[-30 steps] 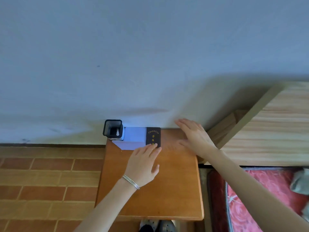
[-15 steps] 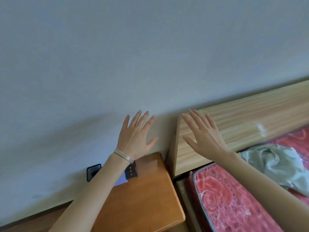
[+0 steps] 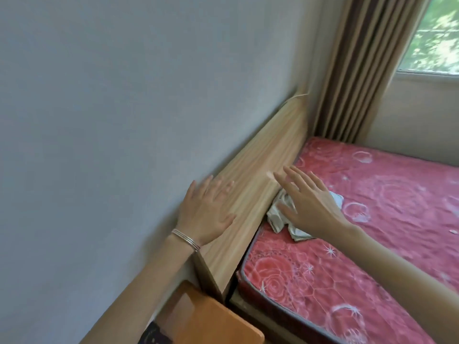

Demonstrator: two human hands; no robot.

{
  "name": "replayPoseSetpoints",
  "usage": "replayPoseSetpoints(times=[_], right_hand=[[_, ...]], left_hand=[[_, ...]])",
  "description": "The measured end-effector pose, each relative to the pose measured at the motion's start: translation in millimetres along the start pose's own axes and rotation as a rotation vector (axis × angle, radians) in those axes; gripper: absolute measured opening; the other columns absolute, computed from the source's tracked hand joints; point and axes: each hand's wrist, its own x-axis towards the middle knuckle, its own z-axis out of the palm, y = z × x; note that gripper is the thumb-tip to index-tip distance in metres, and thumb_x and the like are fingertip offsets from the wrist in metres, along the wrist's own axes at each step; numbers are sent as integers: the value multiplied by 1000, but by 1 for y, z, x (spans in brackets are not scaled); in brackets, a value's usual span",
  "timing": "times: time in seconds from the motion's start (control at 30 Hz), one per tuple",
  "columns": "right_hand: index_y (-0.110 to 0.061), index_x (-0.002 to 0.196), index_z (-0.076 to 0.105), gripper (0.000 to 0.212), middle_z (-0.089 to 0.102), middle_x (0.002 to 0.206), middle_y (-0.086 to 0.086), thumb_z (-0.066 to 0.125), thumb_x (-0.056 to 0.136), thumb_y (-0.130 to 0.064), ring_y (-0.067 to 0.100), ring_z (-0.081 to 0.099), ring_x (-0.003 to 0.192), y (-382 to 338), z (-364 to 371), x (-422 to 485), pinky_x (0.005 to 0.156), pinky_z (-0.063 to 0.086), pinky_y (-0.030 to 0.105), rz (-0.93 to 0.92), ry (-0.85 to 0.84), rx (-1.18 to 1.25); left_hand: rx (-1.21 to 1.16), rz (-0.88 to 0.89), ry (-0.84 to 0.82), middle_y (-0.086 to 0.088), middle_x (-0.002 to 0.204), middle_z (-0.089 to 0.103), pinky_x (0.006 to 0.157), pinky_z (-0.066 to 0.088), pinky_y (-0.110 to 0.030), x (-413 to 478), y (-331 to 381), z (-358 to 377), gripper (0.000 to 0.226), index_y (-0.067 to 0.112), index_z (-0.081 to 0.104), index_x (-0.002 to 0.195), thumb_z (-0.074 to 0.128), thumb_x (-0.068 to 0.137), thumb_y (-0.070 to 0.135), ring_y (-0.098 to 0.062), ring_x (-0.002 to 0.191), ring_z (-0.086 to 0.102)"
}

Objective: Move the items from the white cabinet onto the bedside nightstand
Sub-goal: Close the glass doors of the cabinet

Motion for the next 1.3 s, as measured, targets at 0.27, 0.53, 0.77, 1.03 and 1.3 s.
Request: replayPoseSetpoints(times=[0.27, 0.53, 0.77, 1.03, 1.3], right_hand=[[-13, 136, 46, 61, 46, 139, 12, 36, 86, -48, 28, 43, 129, 23, -67, -184, 105, 32, 51, 515, -28, -195], [-15, 132, 51, 58, 55, 132, 8, 51, 79, -41, 24, 49, 124, -31, -148, -406, 100, 40, 46, 1059, -140, -388], [-23, 133, 50, 56, 53, 134, 3, 50, 82, -46, 20, 45, 128, -131, -198, -543, 105, 31, 41, 1425, -197, -461], [-24, 135, 47, 57, 49, 137, 5, 46, 83, -49, 23, 42, 129, -225, -276, -659, 106, 32, 45, 1611, -178, -560], [-24, 140, 40, 63, 44, 142, 7, 27, 85, -53, 24, 39, 132, -270, -349, -748, 108, 27, 44, 1710, -127, -652]], left_hand=[[-244, 546, 19, -6, 133, 54, 98, 41, -54, 19, 149, 0, 67, 21, 51, 134, 39, 81, 59, -29, 124, 48], [-442, 1087, -50, -6, 126, 61, 95, 45, -53, -38, 345, -19, 64, 21, 56, 130, 40, 80, 57, -29, 116, 56], [-579, 1443, -21, -6, 125, 61, 95, 44, -52, -147, 467, -62, 62, 23, 56, 130, 41, 80, 57, -29, 116, 56], [-658, 1639, 59, -2, 140, 48, 107, 29, -50, -281, 555, -130, 63, 28, 48, 137, 40, 81, 57, -25, 131, 41], [-724, 1782, 148, -1, 149, 36, 110, 26, -52, -369, 636, -187, 63, 30, 38, 142, 42, 85, 57, -23, 140, 27]])
